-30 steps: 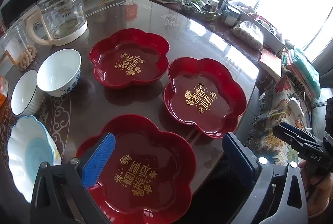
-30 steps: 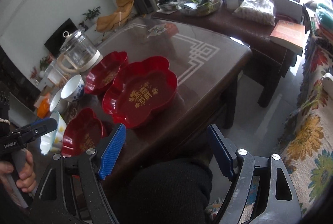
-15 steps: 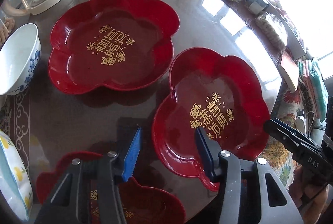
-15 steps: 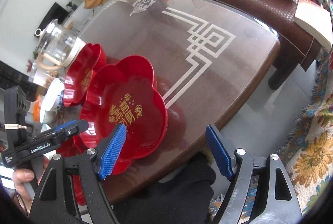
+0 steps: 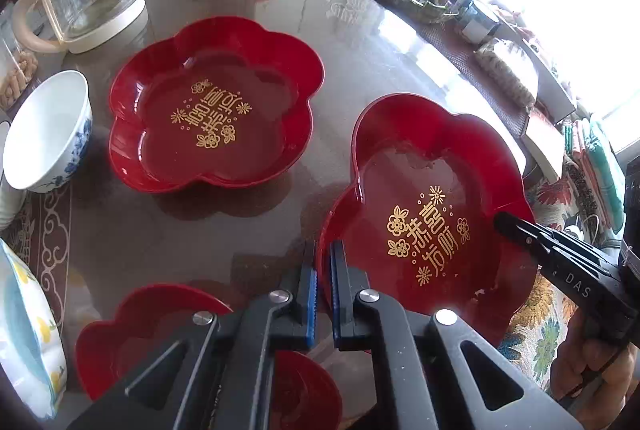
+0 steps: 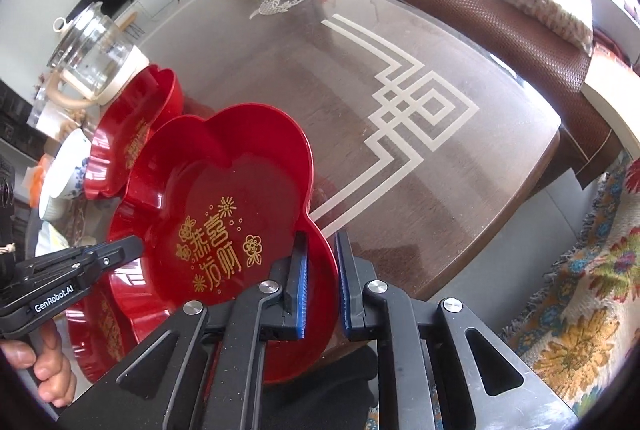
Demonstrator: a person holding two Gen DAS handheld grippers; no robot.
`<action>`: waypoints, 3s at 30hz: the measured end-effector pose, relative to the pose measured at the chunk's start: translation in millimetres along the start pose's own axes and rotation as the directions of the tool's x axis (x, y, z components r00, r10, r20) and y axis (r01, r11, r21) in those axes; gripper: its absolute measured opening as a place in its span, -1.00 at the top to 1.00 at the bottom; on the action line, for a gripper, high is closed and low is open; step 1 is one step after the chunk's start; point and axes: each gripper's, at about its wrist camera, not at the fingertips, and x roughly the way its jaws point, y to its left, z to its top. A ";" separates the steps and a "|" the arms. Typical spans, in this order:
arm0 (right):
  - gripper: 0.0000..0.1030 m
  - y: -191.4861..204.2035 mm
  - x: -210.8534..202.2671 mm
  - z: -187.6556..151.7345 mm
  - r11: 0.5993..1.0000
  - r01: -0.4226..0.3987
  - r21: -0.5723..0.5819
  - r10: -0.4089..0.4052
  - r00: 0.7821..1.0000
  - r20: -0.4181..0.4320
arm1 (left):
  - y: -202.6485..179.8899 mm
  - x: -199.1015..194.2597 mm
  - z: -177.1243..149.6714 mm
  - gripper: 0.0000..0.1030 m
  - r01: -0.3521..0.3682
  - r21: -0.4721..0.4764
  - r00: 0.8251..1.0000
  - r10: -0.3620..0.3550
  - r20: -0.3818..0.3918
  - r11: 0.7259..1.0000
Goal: Organize plates and bowls
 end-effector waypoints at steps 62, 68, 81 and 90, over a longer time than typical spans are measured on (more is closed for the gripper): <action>0.40 166.3 -7.8 -78.4 0.963 -0.105 -0.249 0.130 0.988 0.085 | 102.8 -105.0 -161.4 -0.23 -0.294 -0.049 0.948 0.297 0.113 0.955; 0.22 155.6 -33.2 -101.0 0.962 -0.173 -0.211 0.200 0.973 0.115 | 106.4 -92.5 -171.2 -0.25 -0.179 -0.089 0.978 0.187 0.093 0.980; -0.08 117.2 -61.0 -138.6 0.978 -0.187 -0.088 0.201 0.957 0.210 | 76.4 -51.9 -160.1 -0.60 0.070 -0.173 0.992 -0.050 0.119 0.982; -0.09 91.0 -75.3 -134.1 0.989 -0.147 -0.020 0.146 0.947 0.287 | 68.6 -77.0 -148.8 -0.62 -0.027 -0.134 0.982 0.052 0.183 0.991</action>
